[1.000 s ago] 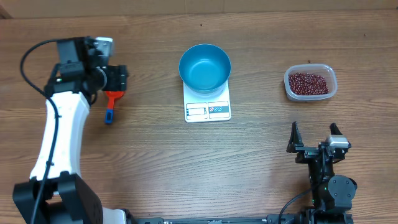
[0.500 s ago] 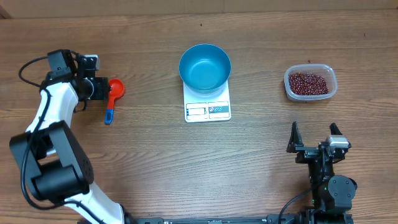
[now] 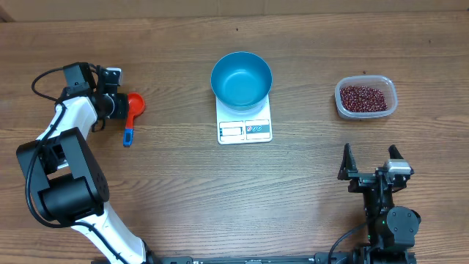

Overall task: Scoop item into bowl and weigh 150g on scale
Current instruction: 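Reach the left gripper to the red scoop and grasp its rim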

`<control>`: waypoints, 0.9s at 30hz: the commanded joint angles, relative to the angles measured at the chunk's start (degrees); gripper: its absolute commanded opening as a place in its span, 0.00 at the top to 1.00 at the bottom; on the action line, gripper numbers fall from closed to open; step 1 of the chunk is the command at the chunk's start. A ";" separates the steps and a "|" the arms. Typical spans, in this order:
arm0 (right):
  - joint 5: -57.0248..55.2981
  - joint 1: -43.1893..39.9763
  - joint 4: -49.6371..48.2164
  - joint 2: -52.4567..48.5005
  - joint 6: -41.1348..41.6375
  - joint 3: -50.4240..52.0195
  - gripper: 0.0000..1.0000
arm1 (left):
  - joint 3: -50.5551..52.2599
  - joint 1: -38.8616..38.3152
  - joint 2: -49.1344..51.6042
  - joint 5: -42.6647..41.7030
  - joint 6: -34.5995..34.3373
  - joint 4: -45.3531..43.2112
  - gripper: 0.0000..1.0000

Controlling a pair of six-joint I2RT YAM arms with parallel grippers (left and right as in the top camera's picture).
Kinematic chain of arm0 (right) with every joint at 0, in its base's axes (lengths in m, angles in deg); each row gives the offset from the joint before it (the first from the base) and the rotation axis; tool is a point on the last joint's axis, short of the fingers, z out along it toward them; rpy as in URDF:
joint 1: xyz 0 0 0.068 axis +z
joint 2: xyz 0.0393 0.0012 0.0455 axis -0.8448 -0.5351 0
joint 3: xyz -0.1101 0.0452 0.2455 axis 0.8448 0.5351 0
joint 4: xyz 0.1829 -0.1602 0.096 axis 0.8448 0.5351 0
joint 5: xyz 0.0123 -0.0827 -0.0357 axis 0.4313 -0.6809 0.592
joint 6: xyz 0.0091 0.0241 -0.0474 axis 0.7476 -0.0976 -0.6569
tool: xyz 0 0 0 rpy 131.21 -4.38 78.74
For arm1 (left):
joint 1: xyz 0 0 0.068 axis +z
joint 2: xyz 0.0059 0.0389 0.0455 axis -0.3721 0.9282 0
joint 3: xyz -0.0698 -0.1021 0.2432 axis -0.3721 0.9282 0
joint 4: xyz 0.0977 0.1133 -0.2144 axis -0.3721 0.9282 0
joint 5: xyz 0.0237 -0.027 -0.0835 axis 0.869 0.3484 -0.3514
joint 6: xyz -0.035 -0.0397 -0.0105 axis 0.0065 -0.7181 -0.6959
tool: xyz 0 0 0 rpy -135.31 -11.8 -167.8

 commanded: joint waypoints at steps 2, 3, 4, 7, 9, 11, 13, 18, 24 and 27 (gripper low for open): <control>-0.52 0.48 -0.37 0.57 -0.02 0.61 0.00 | -1.09 -0.94 0.76 -1.01 1.05 -0.85 0.93; -0.52 0.48 -0.37 0.57 -0.02 0.61 0.00 | -1.09 -1.14 0.76 -1.11 1.05 -0.83 0.96; -0.52 0.48 -0.37 0.57 -0.02 0.61 0.00 | -1.09 -1.31 0.76 -1.14 1.05 -0.83 0.96; -0.52 0.48 -0.37 0.57 -0.02 0.61 0.00 | -1.09 -1.86 0.76 -1.14 1.03 -0.81 0.96; -0.52 0.48 -0.37 0.57 -0.02 0.61 0.00 | -1.09 -2.01 0.76 -1.14 0.50 -0.81 0.96; -0.52 0.48 -0.37 0.57 -0.02 0.61 0.00 | -1.16 -1.99 0.52 -0.24 -2.14 -0.85 0.96; -0.52 0.48 -0.37 0.57 -0.02 0.61 0.00 | -1.84 -1.86 -0.11 3.80 -8.46 -0.39 0.96; -0.52 0.48 -0.37 0.57 -0.02 0.61 0.00 | -5.53 -1.84 -5.57 10.19 -22.45 3.85 0.96; -0.52 0.48 -0.37 0.57 -0.02 0.61 0.00 | -6.82 -1.92 -14.51 8.94 -38.03 8.13 0.96; -0.52 0.48 -0.37 0.57 -0.02 0.61 0.00 | -6.82 -1.92 -18.21 8.98 -45.18 12.02 0.96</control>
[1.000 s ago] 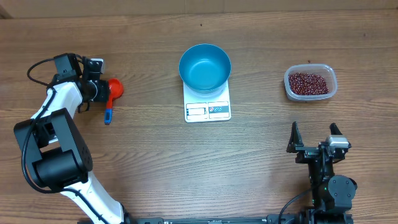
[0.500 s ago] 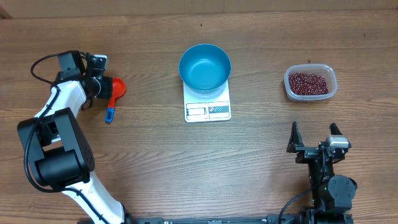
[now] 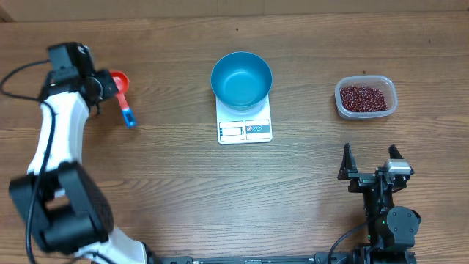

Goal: Scoop item into bowl and weigh 150g on scale

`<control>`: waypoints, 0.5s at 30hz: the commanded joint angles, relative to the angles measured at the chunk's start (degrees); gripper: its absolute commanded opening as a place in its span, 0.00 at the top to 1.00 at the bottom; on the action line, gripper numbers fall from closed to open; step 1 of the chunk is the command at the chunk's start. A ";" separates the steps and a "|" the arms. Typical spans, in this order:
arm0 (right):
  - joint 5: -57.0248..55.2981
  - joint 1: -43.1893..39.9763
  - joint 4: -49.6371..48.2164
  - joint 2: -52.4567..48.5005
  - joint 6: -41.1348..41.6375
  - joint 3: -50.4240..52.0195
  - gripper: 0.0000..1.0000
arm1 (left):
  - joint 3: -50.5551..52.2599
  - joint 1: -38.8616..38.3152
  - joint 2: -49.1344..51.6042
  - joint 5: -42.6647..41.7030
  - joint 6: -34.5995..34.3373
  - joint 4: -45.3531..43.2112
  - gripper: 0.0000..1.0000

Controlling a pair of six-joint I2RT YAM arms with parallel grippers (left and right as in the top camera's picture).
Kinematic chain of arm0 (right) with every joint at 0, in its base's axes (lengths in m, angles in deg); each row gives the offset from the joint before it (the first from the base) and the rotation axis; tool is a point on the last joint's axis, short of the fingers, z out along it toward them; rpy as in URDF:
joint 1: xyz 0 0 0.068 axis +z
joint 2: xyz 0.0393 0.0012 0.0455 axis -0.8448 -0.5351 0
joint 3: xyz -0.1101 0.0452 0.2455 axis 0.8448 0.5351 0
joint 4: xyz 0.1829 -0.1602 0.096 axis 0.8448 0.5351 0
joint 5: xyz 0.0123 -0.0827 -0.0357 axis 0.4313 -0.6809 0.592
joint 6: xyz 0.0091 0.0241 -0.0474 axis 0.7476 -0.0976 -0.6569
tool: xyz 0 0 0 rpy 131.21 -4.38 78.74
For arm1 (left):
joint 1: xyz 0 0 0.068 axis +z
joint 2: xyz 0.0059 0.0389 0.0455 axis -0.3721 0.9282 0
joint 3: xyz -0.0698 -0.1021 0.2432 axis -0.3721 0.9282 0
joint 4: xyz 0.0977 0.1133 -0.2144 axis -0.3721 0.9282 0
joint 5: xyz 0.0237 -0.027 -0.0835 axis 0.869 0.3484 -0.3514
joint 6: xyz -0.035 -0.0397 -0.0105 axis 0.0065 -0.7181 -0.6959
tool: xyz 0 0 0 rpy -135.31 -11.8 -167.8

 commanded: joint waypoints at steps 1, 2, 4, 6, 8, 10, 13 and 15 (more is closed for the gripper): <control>-0.52 0.48 -0.35 0.57 -0.04 0.61 0.00 | -1.36 -0.31 -4.98 0.31 -13.00 2.99 0.96; -0.52 0.48 -0.35 0.57 -0.04 0.61 0.00 | -1.36 -0.31 -5.62 -0.28 -14.84 4.37 0.96; -0.52 0.48 -0.35 0.57 -0.04 0.61 0.00 | -1.36 -0.31 -6.32 -3.28 -18.97 7.37 0.96; -0.52 0.48 -0.35 0.57 -0.04 0.61 0.00 | -1.36 -0.31 -6.47 -7.32 -23.58 10.34 0.96; -0.52 0.48 -0.35 0.57 -0.04 0.61 0.00 | -1.36 -0.33 -6.49 -10.43 -29.24 13.51 0.96; -0.52 0.48 -0.35 0.57 -0.04 0.61 0.00 | -1.36 -0.55 -6.49 -13.31 -33.55 17.05 0.96; -0.66 0.48 -0.37 0.57 -0.15 0.61 0.00 | -1.36 -1.97 -6.49 -15.98 -34.42 19.74 0.96; -1.38 0.48 -0.48 0.57 -0.26 0.61 0.00 | -1.36 -3.48 -6.49 -17.03 -34.16 20.22 0.96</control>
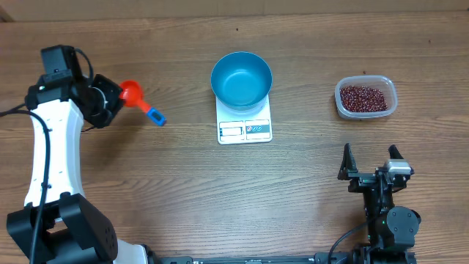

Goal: Scoop item into bowl and weigh 150g on scale

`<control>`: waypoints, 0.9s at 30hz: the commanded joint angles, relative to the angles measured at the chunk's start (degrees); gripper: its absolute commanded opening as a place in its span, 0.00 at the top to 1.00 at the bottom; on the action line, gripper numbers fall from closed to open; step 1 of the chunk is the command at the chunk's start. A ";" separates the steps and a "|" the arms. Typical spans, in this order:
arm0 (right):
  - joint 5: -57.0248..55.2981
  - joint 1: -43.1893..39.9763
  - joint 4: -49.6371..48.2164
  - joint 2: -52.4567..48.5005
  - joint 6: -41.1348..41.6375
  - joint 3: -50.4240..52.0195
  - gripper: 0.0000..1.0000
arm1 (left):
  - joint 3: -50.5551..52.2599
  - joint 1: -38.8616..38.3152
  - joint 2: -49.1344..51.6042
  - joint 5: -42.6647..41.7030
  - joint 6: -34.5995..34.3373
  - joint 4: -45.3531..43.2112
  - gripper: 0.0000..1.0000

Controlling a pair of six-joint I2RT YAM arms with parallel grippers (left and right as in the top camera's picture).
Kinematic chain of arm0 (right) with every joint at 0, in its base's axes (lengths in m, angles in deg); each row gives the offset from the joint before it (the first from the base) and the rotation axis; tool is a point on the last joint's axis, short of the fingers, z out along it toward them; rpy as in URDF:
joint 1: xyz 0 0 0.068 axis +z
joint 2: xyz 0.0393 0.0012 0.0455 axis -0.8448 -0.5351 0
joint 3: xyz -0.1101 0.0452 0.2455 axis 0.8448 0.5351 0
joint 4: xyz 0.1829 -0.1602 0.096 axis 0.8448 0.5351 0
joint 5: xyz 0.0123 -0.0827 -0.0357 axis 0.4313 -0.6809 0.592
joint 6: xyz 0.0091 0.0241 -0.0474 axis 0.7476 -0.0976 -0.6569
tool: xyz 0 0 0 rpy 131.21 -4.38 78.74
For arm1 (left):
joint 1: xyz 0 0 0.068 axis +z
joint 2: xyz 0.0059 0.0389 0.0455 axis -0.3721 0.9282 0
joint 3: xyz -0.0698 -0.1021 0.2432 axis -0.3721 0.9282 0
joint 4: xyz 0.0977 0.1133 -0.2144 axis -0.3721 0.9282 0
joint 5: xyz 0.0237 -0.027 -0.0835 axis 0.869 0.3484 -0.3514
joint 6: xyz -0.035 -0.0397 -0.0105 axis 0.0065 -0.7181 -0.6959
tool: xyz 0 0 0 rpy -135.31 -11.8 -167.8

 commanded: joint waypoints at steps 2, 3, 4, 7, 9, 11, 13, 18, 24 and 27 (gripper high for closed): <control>-1.49 0.46 -0.48 0.57 -0.26 0.61 0.00 | -0.26 -4.22 -0.04 -5.66 -4.24 0.28 0.95; -1.49 0.48 -0.48 0.57 -0.24 0.61 0.00 | -0.26 -5.18 -0.04 -5.66 -4.02 0.11 0.96; -1.46 0.48 -0.48 0.57 -0.24 0.61 0.00 | -0.26 -6.19 -0.04 -5.66 -4.07 -0.07 0.96; -1.44 0.48 -0.48 0.57 -0.24 0.61 0.00 | -0.26 -9.40 -0.04 -5.73 -4.39 -0.87 0.96; -1.44 0.48 -0.46 0.57 -0.24 0.61 0.00 | -0.26 -11.50 -0.04 -6.10 -4.42 -1.86 0.96; -0.46 0.48 -0.81 0.57 0.44 0.61 0.00 | -0.26 -13.51 -0.04 -6.34 -5.66 -2.93 0.96; 3.78 0.55 -1.05 0.57 1.29 0.61 0.00 | -0.26 -15.15 -0.04 -7.26 -7.52 -4.46 0.96; 15.47 0.55 -1.68 0.57 13.44 0.61 0.00 | -0.26 -18.93 -0.04 -7.41 -14.56 -8.44 0.96; 23.08 0.55 -2.12 0.57 26.08 0.59 0.00 | -0.28 -21.90 -0.04 -12.39 -18.14 -13.51 0.96; 26.32 0.55 -2.21 0.57 28.46 0.42 0.00 | -0.28 -22.71 -0.07 -12.76 -18.75 -15.58 0.96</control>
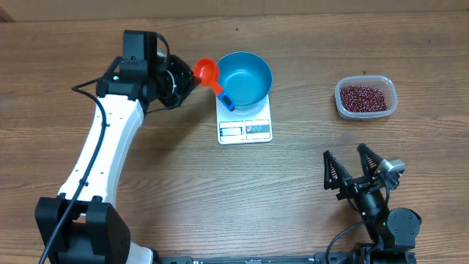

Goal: Scoop item into bowl and weigh 150g on scale

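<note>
A red scoop [207, 70] with a blue handle tip [226, 101] hangs at the left rim of the blue bowl [245, 77]. My left gripper [186, 79] is shut on the scoop's red end, and the handle points down-right over the bowl's edge. The scoop looks empty. The bowl stands empty on the white scale [245, 129] at the table's middle. A clear tub of red beans [366, 97] sits at the right. My right gripper [349, 169] stands open near the front right, angled left, holding nothing.
The white left arm [102, 154] stretches from the front left corner diagonally up to the bowl. Bare wooden tabletop [308, 59] lies between the scale and the bean tub.
My left gripper, with the scoop in it, has moved right from the far left of the table to the bowl's left rim. The right gripper has turned and now tilts to the left.
My left gripper was at the scoop, which lay at the far left of the table. Then it had the scoop a little farther back, then with the handle pointing right. Now the scoop is at the bowl's rim. Until now the right arm stayed still.
</note>
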`<control>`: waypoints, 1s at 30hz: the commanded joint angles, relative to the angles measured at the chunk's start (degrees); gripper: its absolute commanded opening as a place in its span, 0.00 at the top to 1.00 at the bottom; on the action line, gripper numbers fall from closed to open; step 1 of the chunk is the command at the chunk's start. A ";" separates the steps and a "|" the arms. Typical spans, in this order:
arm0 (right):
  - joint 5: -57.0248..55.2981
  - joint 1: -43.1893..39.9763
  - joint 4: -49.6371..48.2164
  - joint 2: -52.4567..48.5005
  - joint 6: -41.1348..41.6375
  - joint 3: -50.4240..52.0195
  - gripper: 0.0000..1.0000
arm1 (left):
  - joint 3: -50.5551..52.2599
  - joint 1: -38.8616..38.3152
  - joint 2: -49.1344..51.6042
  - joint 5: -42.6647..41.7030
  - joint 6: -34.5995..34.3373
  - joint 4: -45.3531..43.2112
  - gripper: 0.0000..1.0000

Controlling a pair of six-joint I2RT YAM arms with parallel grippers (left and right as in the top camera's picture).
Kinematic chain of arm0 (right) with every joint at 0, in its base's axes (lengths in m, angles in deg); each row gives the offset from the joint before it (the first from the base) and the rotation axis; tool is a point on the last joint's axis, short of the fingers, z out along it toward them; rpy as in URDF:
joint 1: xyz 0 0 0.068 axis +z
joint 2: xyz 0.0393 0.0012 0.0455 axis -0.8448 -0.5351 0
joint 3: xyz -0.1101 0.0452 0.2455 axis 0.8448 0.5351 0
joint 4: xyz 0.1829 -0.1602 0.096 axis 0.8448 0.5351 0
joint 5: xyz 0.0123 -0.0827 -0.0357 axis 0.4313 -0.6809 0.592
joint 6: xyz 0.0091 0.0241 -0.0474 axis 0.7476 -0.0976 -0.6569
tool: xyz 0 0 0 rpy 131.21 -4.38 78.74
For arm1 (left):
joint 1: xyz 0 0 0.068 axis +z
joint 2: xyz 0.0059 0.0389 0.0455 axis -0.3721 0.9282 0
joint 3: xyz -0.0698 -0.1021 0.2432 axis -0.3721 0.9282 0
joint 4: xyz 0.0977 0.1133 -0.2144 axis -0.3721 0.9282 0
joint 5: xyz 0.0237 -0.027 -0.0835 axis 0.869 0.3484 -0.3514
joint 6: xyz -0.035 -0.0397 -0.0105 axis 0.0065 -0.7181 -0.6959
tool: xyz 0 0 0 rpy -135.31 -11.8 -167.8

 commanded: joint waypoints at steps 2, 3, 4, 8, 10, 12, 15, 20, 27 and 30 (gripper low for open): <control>6.78 0.44 0.26 0.39 8.28 -0.33 0.00 | -0.28 -1.22 -0.07 -2.54 -3.67 -2.34 0.96; 7.43 0.42 0.22 0.04 8.66 -1.01 0.00 | -0.28 -1.49 -0.07 -2.32 -3.72 -2.82 0.96; 7.91 0.44 0.24 -0.61 8.66 -2.05 0.00 | -0.28 -1.64 -0.07 -1.77 -3.72 -2.99 0.96; 8.87 0.44 0.26 -6.45 8.61 -8.11 0.00 | -0.28 -2.27 -0.07 0.11 -5.20 -3.15 0.96; 10.10 0.44 0.26 -11.19 8.59 -11.96 0.00 | -0.28 -2.38 -0.09 0.09 -7.56 -3.15 0.96; 11.10 0.44 0.68 -16.76 8.70 -16.11 0.00 | -0.28 -2.89 -0.09 0.31 -9.73 -3.17 0.96; 11.89 0.44 3.28 -26.36 9.90 -23.63 0.00 | -0.31 -3.85 -0.09 1.01 -11.58 -3.13 0.96; 17.46 0.44 5.77 -41.29 9.86 -35.95 0.00 | -0.31 -7.17 -0.09 4.85 -16.85 -2.27 0.96; 24.55 4.24 7.87 -61.48 9.88 -49.03 0.00 | -0.31 -11.89 -0.09 7.69 -22.95 -2.32 0.96; 25.16 7.19 7.63 -67.17 9.94 -51.21 0.00 | -0.31 -12.81 -0.09 7.80 -23.74 -2.25 0.96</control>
